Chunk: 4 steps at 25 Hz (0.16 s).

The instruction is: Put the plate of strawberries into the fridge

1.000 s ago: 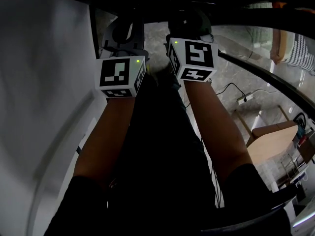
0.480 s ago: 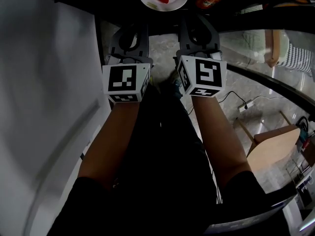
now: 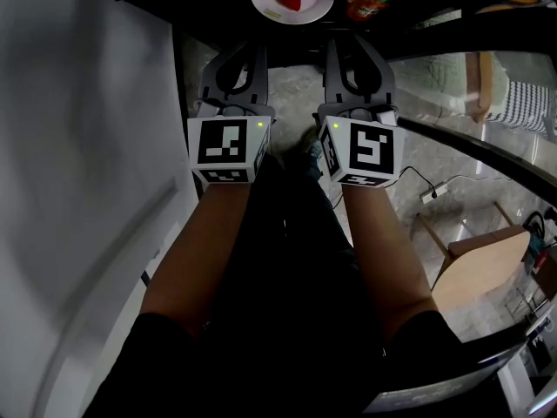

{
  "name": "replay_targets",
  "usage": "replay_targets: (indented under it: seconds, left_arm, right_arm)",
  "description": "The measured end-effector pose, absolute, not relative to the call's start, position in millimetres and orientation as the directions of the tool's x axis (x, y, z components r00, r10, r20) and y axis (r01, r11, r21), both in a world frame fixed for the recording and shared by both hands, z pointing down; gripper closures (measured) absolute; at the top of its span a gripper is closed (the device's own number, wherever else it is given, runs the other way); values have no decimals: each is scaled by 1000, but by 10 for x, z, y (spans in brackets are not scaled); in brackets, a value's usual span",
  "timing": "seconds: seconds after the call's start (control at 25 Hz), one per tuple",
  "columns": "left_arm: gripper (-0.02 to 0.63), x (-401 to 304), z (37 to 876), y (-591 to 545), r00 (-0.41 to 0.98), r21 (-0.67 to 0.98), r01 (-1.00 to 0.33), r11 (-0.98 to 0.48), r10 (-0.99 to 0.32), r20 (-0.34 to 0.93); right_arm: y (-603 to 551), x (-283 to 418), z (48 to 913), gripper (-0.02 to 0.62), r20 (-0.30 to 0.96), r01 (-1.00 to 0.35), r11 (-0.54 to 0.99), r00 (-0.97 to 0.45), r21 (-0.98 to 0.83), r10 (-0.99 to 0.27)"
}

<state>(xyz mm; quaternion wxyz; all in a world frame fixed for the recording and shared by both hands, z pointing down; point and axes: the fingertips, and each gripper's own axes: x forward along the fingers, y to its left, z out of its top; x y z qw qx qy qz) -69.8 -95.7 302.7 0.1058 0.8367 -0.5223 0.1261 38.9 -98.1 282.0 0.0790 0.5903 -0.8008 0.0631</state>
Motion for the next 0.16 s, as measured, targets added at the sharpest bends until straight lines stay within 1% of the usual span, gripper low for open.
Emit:
replay_targets:
  seconds: [0.16]
  left_arm:
    - [601, -716, 3025, -941, 412, 46, -906, -420, -853, 321]
  right_arm:
    - [-945, 404, 2822, 522, 200, -955, 296, -293, -15, -935]
